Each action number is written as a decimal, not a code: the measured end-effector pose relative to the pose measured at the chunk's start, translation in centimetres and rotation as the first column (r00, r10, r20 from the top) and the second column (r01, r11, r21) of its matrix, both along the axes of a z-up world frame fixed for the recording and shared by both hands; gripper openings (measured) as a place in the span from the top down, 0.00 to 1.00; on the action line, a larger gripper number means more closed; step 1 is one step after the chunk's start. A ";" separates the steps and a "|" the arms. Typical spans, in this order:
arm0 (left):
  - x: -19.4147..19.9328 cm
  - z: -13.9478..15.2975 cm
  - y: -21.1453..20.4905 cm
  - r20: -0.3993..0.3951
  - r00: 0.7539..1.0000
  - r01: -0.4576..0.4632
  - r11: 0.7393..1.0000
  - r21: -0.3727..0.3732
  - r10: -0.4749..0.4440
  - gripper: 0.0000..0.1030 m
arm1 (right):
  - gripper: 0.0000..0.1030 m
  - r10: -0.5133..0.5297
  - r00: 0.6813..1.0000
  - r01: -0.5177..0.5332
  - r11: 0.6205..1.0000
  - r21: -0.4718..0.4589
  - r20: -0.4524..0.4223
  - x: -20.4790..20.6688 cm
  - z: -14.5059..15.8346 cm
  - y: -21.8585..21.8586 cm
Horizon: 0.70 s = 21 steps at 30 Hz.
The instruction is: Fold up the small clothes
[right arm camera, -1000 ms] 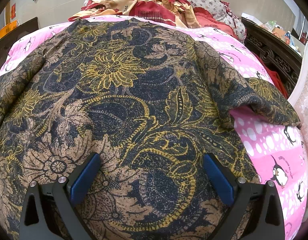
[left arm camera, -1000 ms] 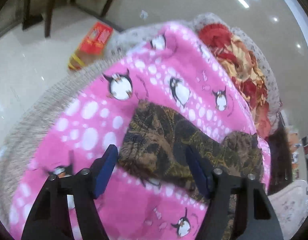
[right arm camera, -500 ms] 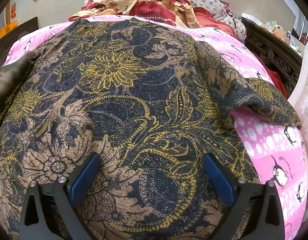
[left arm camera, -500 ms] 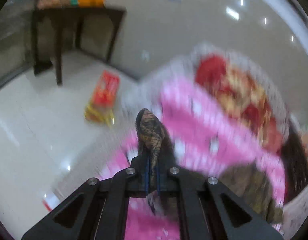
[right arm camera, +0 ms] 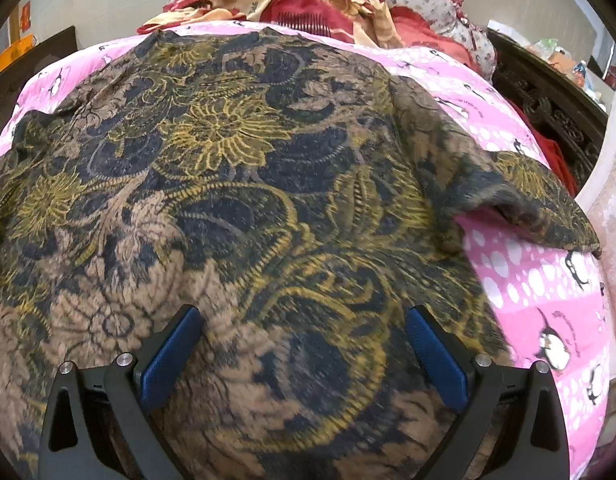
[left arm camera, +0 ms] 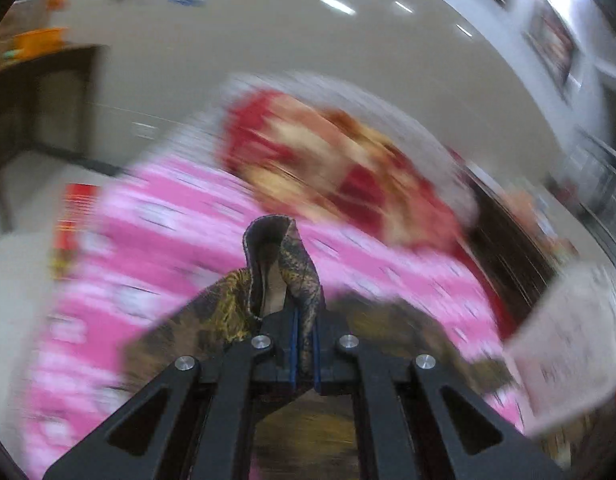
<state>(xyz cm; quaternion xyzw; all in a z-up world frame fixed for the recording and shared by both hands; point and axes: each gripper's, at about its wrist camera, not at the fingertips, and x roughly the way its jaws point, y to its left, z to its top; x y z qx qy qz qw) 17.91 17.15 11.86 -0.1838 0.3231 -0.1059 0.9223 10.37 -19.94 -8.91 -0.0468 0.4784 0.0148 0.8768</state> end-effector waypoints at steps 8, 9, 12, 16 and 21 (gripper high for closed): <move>5.8 -13.2 -24.9 -0.154 0.904 0.380 0.914 -0.140 -0.399 0.96 | 0.00 -0.028 0.999 0.025 0.997 0.074 0.042 -3.2 -0.6 -3.9; 6.0 -14.1 -26.7 -0.167 0.888 0.408 0.901 -0.146 -0.429 0.96 | 0.00 -0.025 0.999 0.022 0.998 0.065 0.045 -3.2 -0.6 -3.9; 6.6 -17.3 -31.4 -0.229 0.832 0.487 0.863 -0.136 -0.506 0.96 | 0.00 -0.022 0.999 0.019 0.998 0.065 0.048 -3.0 -0.8 -3.9; 7.7 -19.6 -34.4 -0.311 0.785 0.542 0.837 -0.076 -0.536 0.95 | 0.00 -0.014 0.998 0.011 0.998 0.056 0.057 -2.5 -0.9 -3.7; 8.4 -19.5 -36.4 -0.332 0.736 0.609 0.791 -0.056 -0.590 0.95 | 0.00 -0.021 0.998 0.016 0.997 0.076 0.061 -2.3 -1.1 -3.6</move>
